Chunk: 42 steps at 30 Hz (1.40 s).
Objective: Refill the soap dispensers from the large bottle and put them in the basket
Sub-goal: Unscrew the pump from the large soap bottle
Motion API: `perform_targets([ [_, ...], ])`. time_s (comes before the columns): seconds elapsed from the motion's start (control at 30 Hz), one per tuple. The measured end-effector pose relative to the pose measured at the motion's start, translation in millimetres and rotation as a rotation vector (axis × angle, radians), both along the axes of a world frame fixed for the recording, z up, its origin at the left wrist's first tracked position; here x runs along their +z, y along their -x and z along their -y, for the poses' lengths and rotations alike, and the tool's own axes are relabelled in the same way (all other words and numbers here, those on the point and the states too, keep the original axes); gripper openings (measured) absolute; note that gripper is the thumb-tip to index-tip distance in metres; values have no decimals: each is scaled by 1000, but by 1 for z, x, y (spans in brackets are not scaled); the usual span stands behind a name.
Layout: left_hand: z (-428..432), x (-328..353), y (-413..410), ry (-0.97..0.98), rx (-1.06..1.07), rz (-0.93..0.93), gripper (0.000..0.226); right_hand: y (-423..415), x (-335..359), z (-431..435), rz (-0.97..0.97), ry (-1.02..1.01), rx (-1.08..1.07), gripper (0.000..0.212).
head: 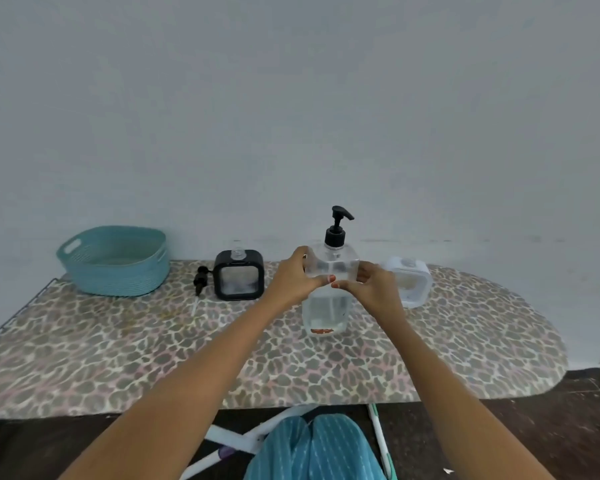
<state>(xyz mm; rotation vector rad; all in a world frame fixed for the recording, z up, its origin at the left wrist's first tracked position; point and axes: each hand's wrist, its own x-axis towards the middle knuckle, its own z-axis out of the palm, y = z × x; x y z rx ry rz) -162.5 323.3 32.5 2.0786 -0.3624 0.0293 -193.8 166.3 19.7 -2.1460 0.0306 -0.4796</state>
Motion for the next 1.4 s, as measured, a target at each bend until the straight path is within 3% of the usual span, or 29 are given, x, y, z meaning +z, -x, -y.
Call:
perform_targets([
  [0.5,-35,-41,7,46,33,-40,66,-7,-36,-29,-121,-20,61,56],
  [0.6,-36,-44,7,-27,29,-21,68,-7,-22,-25,-152,10,141,63],
  [0.77,-35,-40,8,43,-23,-69,62,-13,3,-37,-7,60,111,47],
  [0.93,-31,-34,6,112,-48,-73,76,-25,15,-49,-29,123,46,29],
  [1.4,-32,-22,-2,127,-29,-39,72,-30,29,-50,-47,99,103,33],
])
